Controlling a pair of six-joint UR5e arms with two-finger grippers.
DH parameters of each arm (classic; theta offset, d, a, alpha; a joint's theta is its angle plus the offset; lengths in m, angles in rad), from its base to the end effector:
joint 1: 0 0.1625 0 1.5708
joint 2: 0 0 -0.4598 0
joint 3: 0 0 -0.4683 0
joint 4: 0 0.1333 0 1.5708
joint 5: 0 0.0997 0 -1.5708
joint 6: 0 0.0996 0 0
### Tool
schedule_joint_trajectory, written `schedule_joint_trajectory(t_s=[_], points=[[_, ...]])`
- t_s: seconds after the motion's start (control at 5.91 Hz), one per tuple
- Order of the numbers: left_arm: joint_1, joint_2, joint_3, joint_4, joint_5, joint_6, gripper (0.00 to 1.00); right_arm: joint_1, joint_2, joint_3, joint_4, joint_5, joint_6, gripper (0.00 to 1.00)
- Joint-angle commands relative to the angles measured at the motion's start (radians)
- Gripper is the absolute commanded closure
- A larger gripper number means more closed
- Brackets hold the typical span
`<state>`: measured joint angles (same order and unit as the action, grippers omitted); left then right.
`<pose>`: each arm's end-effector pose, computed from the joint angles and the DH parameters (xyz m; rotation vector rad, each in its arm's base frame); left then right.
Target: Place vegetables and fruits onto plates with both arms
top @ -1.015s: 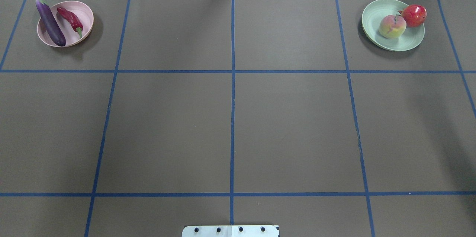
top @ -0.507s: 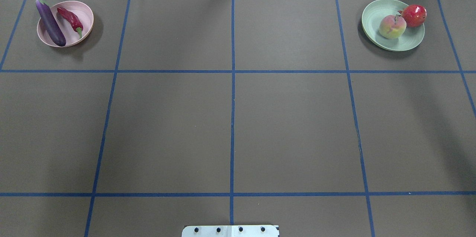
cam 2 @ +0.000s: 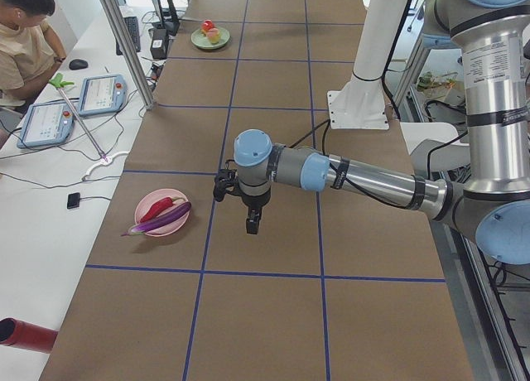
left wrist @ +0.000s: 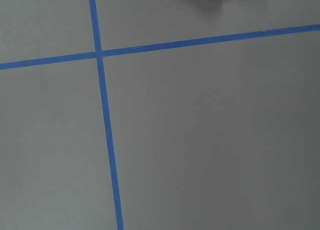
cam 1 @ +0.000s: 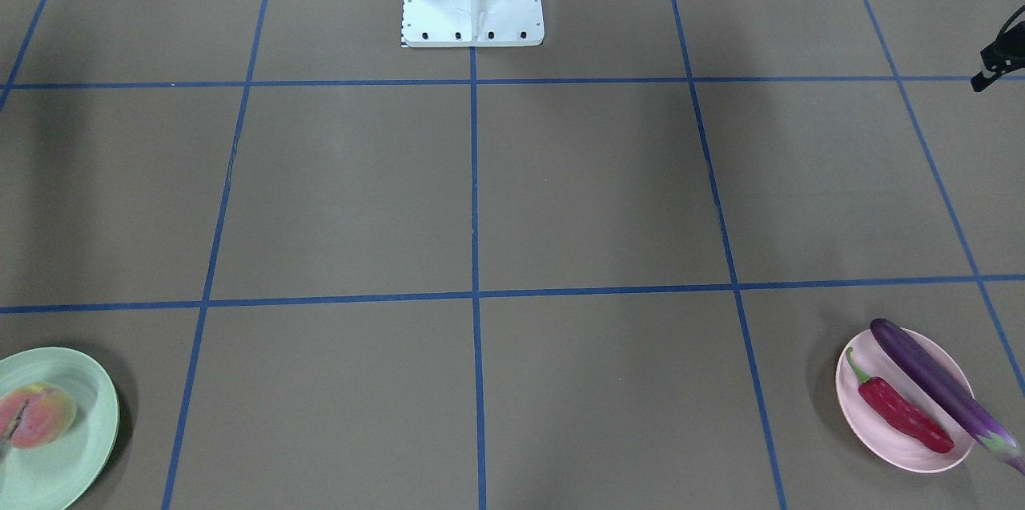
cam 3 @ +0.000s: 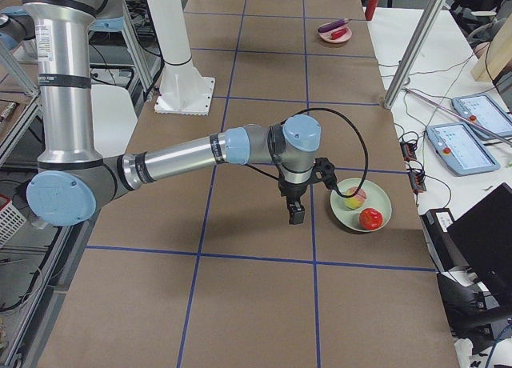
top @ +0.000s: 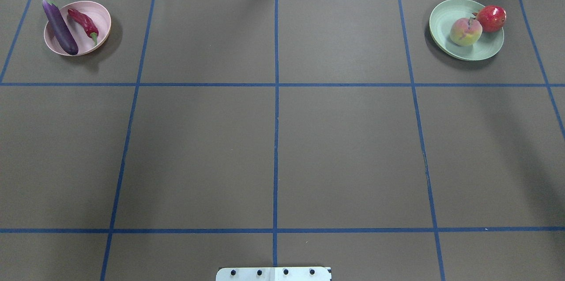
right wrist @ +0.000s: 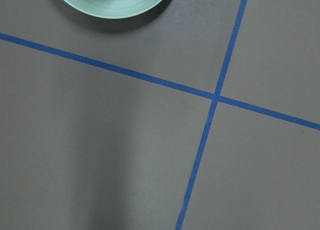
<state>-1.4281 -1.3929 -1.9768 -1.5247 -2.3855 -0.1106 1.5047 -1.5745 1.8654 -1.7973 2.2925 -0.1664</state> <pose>0.0088 -0.4889 0.5583 0.0678 0.8278 0.1044 0.0309 -0.5545 0.5562 0.0979 -0.7193 -0.2455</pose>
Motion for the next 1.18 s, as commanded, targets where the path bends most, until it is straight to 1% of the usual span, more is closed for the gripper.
schedule_joint_trajectory(t_s=[0.0,0.17,1.01], points=[[0.000,-0.024,-0.004,0.000,0.002,-0.003,0.00,0.000,-0.005,-0.002,0.003,0.007,0.002,0.00],[0.000,-0.038,-0.002,0.001,0.003,-0.003,0.00,0.000,-0.005,-0.003,0.003,0.005,0.002,0.00],[0.000,-0.038,0.000,0.000,0.002,-0.003,0.00,0.000,-0.010,0.001,0.003,0.010,0.002,0.00]])
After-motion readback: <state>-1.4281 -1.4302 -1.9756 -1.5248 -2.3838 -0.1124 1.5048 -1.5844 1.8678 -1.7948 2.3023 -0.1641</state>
